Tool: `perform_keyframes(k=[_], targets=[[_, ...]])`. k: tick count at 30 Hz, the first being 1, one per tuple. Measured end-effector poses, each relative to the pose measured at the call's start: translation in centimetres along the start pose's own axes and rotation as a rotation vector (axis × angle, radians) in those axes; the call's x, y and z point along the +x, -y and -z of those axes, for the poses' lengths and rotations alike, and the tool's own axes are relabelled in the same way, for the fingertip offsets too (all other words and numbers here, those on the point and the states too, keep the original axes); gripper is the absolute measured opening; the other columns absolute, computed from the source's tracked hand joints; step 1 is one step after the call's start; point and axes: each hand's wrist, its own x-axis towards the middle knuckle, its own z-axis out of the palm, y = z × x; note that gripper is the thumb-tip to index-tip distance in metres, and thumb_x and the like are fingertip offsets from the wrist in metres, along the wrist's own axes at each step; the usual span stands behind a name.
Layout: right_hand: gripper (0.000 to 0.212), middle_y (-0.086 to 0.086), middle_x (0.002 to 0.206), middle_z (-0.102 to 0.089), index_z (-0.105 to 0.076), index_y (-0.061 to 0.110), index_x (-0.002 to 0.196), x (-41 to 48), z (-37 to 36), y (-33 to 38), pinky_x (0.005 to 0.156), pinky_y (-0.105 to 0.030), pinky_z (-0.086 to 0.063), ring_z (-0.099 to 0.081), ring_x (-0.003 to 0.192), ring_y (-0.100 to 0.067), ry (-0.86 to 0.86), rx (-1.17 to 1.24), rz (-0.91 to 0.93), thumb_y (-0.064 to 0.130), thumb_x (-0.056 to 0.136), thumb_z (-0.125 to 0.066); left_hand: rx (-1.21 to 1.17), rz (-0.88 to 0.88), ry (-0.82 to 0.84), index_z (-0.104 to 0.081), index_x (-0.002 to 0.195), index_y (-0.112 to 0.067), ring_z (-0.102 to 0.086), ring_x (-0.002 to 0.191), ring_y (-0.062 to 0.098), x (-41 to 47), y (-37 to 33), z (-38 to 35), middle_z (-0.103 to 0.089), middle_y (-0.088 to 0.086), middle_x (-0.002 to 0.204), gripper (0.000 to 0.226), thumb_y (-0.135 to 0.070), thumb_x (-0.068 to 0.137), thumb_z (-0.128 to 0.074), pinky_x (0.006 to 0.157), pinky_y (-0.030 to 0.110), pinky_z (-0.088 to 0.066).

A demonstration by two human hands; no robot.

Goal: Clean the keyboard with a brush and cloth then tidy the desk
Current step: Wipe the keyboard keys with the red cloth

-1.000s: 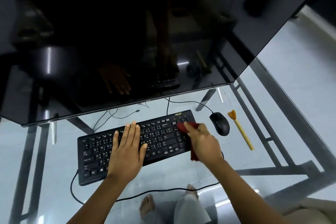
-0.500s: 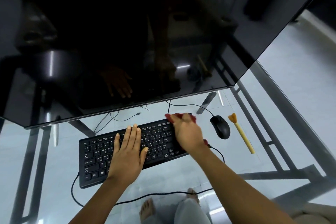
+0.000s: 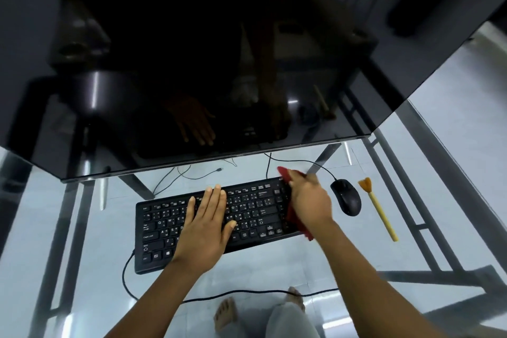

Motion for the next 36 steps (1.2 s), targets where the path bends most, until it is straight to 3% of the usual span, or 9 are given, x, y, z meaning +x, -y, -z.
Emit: perform_keyframes(k=[3,8,11,13,20,25,30,34,36], targets=[[0.043,-0.013,0.123,-0.047,-0.039,0.033,0.142,-1.2,-0.2,2.2,0.074,-0.04,-0.056,-0.066,0.085,-0.033,0.024,-0.065,0.041,0.024,0.1,-0.04,-0.026,-0.046,0.035,-0.006,0.152,-0.014,0.009,0.146,0.013,0.0,0.9,0.5,0.0,0.001,0.16,0.072,-0.06,0.096,-0.012,0.116,0.04,0.006],[0.042,0.0,0.103,-0.047,-0.036,0.038,0.141,-4.4,-1.4,5.5,0.062,-0.032,-0.056,-0.06,0.071,-0.018,0.247,-0.024,0.628,0.035,0.099,-0.038,-0.015,-0.134,0.076,0.005,0.151,-0.016,0.021,0.143,0.007,-0.7,2.6,1.8,0.013,-0.003,0.159,0.083,-0.069,0.093,-0.018,0.116,0.036,0.007],[0.036,0.004,0.111,-0.054,-0.05,0.044,0.133,-2.5,-0.5,3.7,0.076,-0.033,-0.056,-0.063,0.081,-0.017,0.139,0.133,0.324,0.037,0.097,-0.044,0.015,-0.002,0.02,-0.004,0.152,-0.013,0.01,0.146,0.011,-2.2,3.9,2.1,0.001,0.001,0.16,0.095,-0.079,0.086,-0.021,0.116,0.046,0.001],[0.044,-0.007,0.122,-0.051,-0.042,0.035,0.141,-2.3,-1.0,3.5,0.072,-0.037,-0.058,-0.067,0.08,-0.026,0.014,-0.034,0.16,0.027,0.099,-0.046,0.01,0.106,0.017,-0.009,0.152,-0.01,0.006,0.147,0.015,-3.3,4.4,2.0,-0.003,0.003,0.16,0.102,-0.082,0.082,-0.025,0.116,0.05,-0.003],[0.051,-0.006,0.107,-0.05,-0.035,0.037,0.142,-6.8,-3.2,8.4,0.053,-0.04,-0.058,-0.064,0.06,-0.028,0.149,-0.059,0.666,0.024,0.096,-0.051,-0.009,0.113,0.015,-0.013,0.151,-0.007,0.0,0.147,0.017,-4.2,4.6,1.8,-0.008,0.005,0.16,0.105,-0.083,0.08,-0.028,0.117,0.049,-0.006],[0.049,-0.011,0.099,-0.059,-0.057,0.025,0.131,-4.0,-2.2,7.8,0.04,-0.031,-0.055,-0.061,0.046,-0.024,-0.016,-0.131,0.377,0.025,0.084,-0.072,-0.03,0.122,0.008,-0.007,0.152,-0.011,0.006,0.147,0.011,-4.9,5.3,2.3,-0.003,-0.001,0.16,0.111,-0.088,0.075,-0.029,0.117,0.045,-0.002],[0.049,-0.003,0.102,-0.048,-0.033,0.037,0.143,-6.7,-3.1,9.7,0.045,-0.025,-0.046,-0.056,0.056,-0.019,0.261,-0.129,0.843,0.027,0.097,-0.049,-0.052,0.111,0.022,-0.007,0.152,-0.012,0.005,0.147,0.011,-4.9,5.7,2.4,-0.005,0.0,0.16,0.115,-0.091,0.072,-0.028,0.117,0.046,-0.002],[0.045,-0.007,0.111,-0.052,-0.041,0.032,0.143,-3.5,-2.7,8.5,0.062,-0.035,-0.059,-0.065,0.065,-0.024,0.042,-0.092,0.425,0.026,0.099,-0.048,-0.088,0.181,-0.016,-0.001,0.152,-0.012,0.012,0.146,0.012,-5.9,7.4,2.9,0.004,0.0,0.16,0.123,-0.093,0.066,-0.032,0.117,0.048,0.002],[0.046,-0.01,0.12,-0.05,-0.037,0.029,0.145,-4.1,-3.2,9.6,0.064,-0.04,-0.06,-0.068,0.07,-0.028,0.053,-0.089,0.385,0.027,0.1,-0.045,-0.141,0.211,-0.017,0.0,0.152,-0.012,0.014,0.146,0.013,-6.3,7.9,2.9,0.006,0.001,0.16,0.125,-0.093,0.065,-0.036,0.118,0.049,-0.001]])
